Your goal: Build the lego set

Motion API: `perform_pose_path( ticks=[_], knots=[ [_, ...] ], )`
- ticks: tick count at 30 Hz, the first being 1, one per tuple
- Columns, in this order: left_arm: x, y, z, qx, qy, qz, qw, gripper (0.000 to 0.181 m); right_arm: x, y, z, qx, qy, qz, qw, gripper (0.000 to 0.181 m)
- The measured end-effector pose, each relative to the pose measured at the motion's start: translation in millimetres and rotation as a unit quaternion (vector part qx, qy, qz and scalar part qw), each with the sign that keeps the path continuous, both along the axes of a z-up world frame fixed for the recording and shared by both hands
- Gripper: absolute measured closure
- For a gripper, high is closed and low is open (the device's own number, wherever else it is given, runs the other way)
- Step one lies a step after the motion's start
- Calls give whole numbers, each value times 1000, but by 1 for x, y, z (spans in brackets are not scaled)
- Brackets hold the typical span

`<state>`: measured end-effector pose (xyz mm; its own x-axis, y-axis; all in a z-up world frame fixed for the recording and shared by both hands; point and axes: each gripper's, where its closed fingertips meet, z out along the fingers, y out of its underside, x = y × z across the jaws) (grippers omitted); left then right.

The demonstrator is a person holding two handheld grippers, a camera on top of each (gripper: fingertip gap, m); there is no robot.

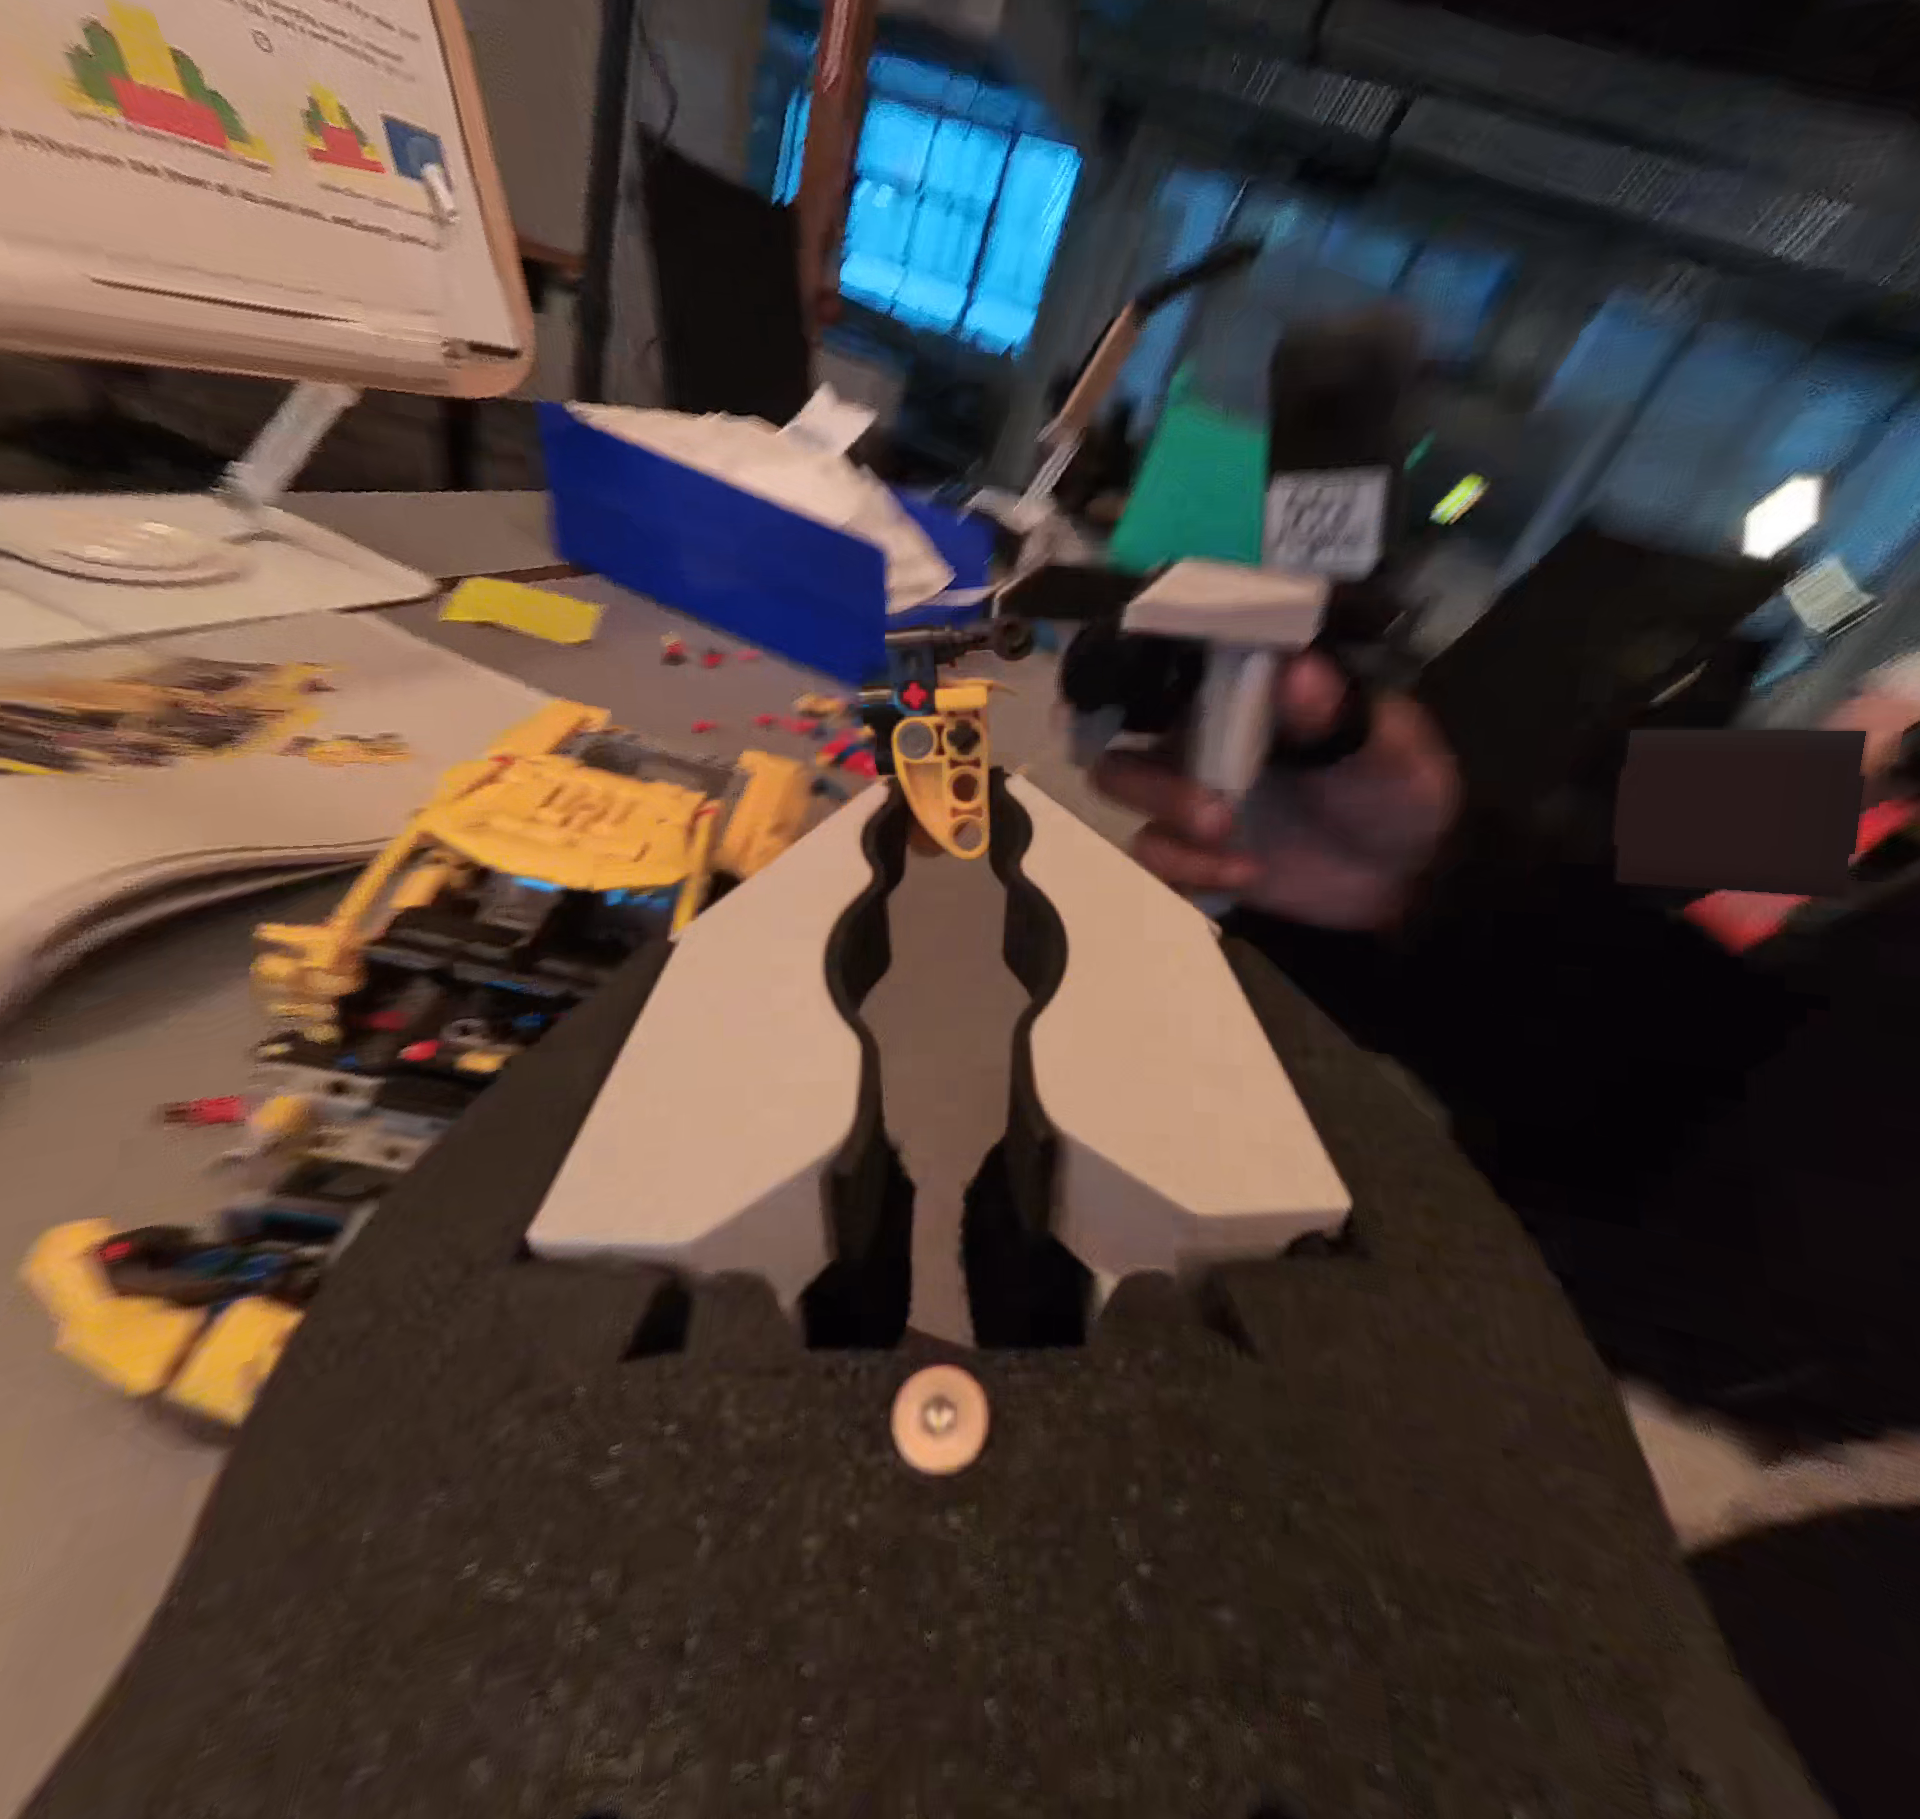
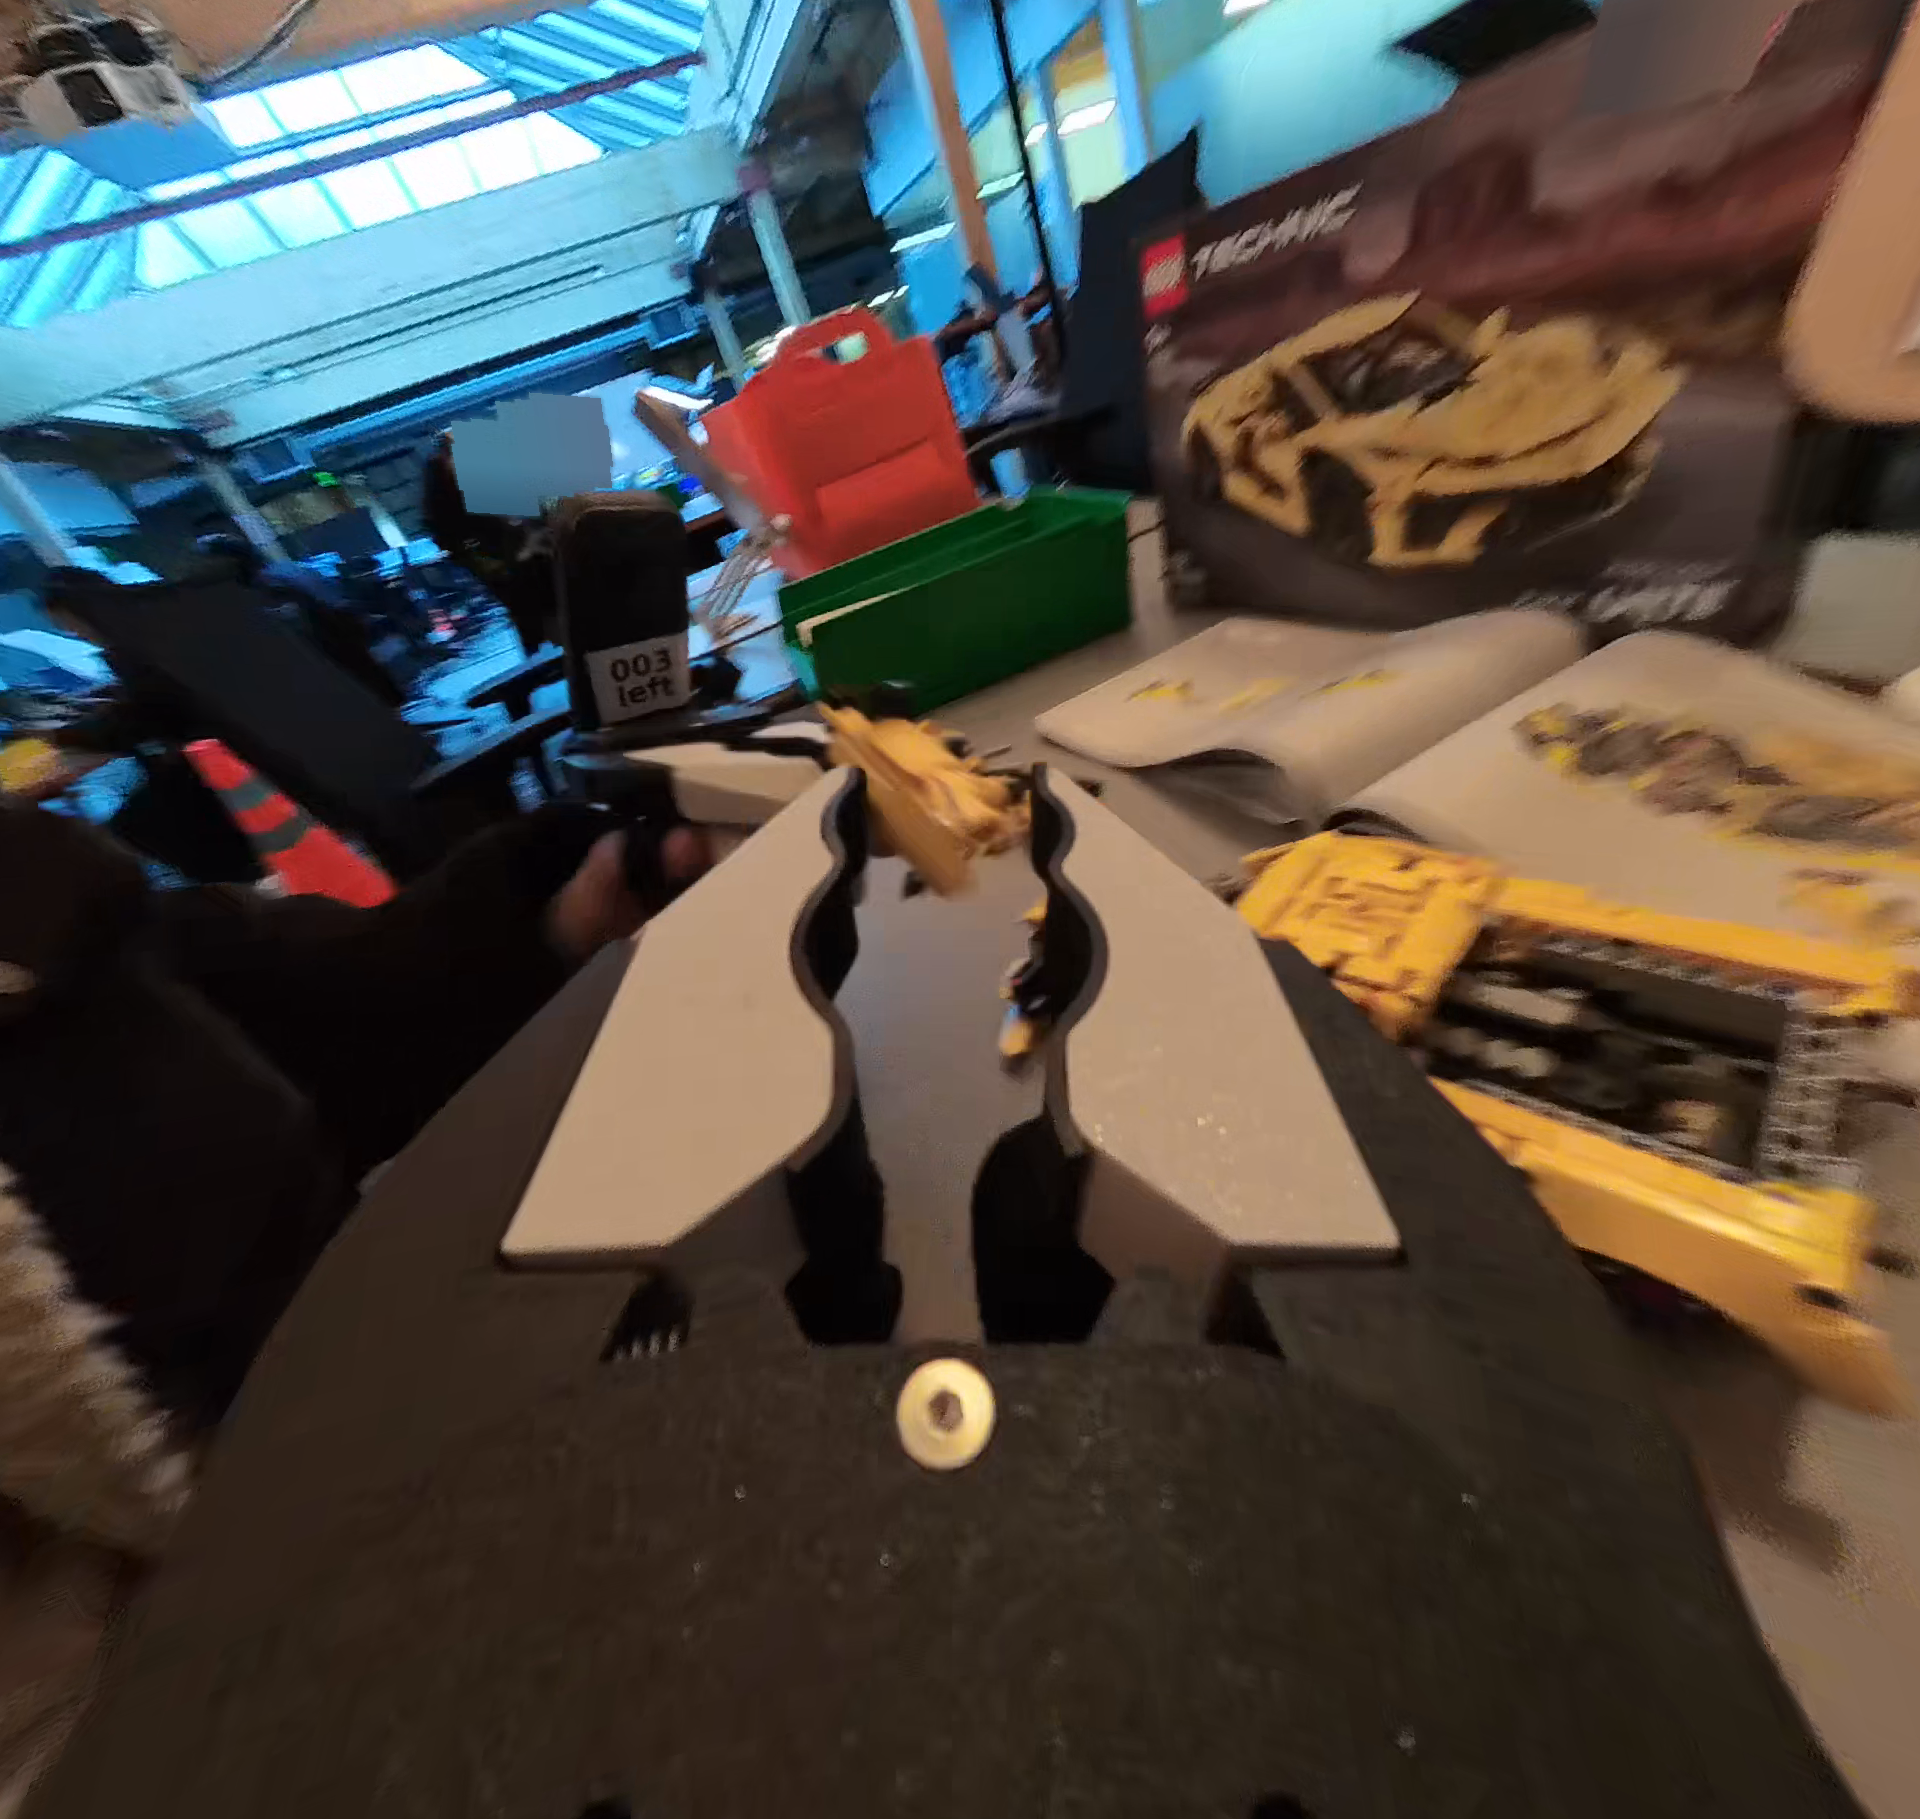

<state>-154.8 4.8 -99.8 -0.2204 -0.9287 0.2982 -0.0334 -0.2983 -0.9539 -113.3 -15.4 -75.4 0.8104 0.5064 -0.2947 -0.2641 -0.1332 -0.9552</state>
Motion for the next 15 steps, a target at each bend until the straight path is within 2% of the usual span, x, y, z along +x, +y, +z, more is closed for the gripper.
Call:
perform_pose_path(
  ticks=[2, 5, 11, 15],
  knots=[
    [-9, 0, 17, -86, -47, -45, 994, 166, 12, -1, 1, 19, 13, -17, 1000, 146],
    [-20, 2, 35, -172, -100, -92, 976, 166, 6, 1, -2, 11, 98, 19, 995, 136],
    [-28, 15, 43, -245, -133, -113, 954, 167, -34, 7, -12, -6, 216, 121, 969, 129],
    [-21, 7, 35, -249, -108, -127, 954, 167, -54, 10, -12, -4, 213, 157, 964, 123]
  ],
)
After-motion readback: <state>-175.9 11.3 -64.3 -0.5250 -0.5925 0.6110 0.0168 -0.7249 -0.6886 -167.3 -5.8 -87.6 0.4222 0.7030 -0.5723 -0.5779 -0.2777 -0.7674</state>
